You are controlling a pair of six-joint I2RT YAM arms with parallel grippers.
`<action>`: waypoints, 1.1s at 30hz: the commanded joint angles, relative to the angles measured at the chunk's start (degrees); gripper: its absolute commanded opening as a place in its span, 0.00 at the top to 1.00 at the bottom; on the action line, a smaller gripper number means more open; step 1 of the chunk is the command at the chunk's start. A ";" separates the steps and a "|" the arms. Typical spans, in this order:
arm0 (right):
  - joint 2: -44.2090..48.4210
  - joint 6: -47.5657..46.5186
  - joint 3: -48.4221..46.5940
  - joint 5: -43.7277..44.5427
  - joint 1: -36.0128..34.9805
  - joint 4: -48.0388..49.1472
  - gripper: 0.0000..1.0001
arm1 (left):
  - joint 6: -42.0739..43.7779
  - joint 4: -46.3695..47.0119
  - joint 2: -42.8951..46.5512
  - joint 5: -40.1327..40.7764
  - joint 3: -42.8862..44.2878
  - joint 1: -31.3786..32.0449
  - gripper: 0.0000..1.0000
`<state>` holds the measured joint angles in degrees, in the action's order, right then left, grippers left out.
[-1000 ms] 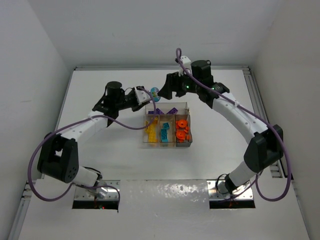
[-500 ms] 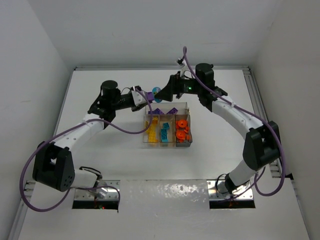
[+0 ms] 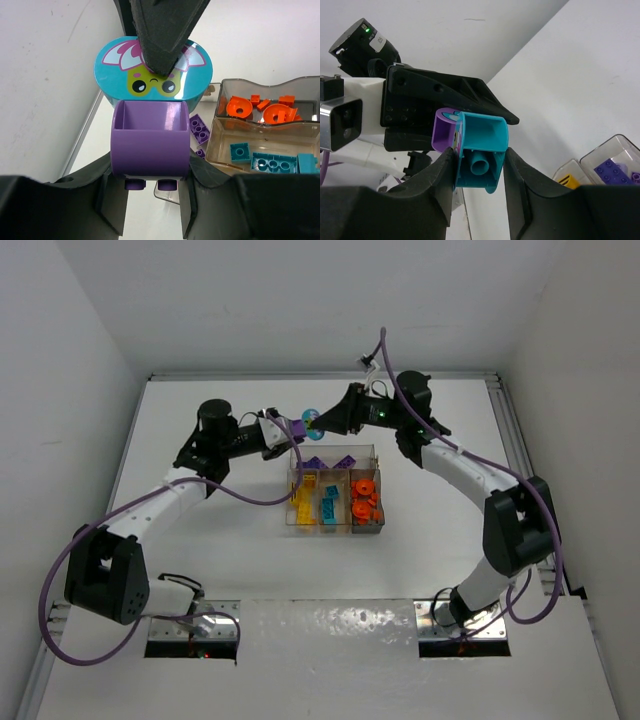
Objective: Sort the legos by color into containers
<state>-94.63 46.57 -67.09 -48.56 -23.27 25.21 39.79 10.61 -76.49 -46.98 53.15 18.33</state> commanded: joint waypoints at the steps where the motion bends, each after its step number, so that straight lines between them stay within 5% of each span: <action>1: 1.28 -2.35 -0.67 -0.76 -0.12 0.12 1.00 | -1.48 1.88 1.87 -0.84 1.26 -0.13 1.00; 4: 4.71 -9.20 -2.08 6.26 4.43 -12.79 1.00 | -0.07 -3.39 2.31 0.83 1.44 -1.62 1.00; 8: 9.45 -10.25 1.96 13.98 15.34 -16.58 1.00 | -1.30 -7.61 2.75 1.10 0.12 -6.80 1.00; 12: 10.52 -18.53 -1.90 19.02 15.88 -27.14 1.00 | -1.12 -7.45 3.89 2.77 -1.64 -7.34 1.00; 14: 9.82 -19.92 -3.48 21.12 13.79 -30.73 1.00 | -3.22 -5.70 4.07 2.77 -2.26 -7.34 1.00; 17: 9.20 -27.23 -5.33 38.40 3.87 -39.70 1.00 | -7.17 -2.89 3.54 3.56 -2.34 -7.34 1.00; 22: 11.74 -19.07 6.41 61.19 -8.88 -35.43 1.00 | -15.00 -0.24 2.58 11.47 -1.55 -7.34 1.00; 25: 11.05 -18.27 8.99 64.28 -16.43 -34.01 1.00 | -15.53 -0.94 2.40 11.56 -1.82 -7.34 1.00; 33: 4.55 -16.41 10.31 61.74 -18.66 -34.26 1.00 | -16.59 -0.24 2.05 11.47 -2.87 -7.34 1.00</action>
<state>-88.64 29.12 -57.04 11.49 -41.78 -11.31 24.88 7.53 -74.54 -35.66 50.85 10.94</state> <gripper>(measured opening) 0.360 0.346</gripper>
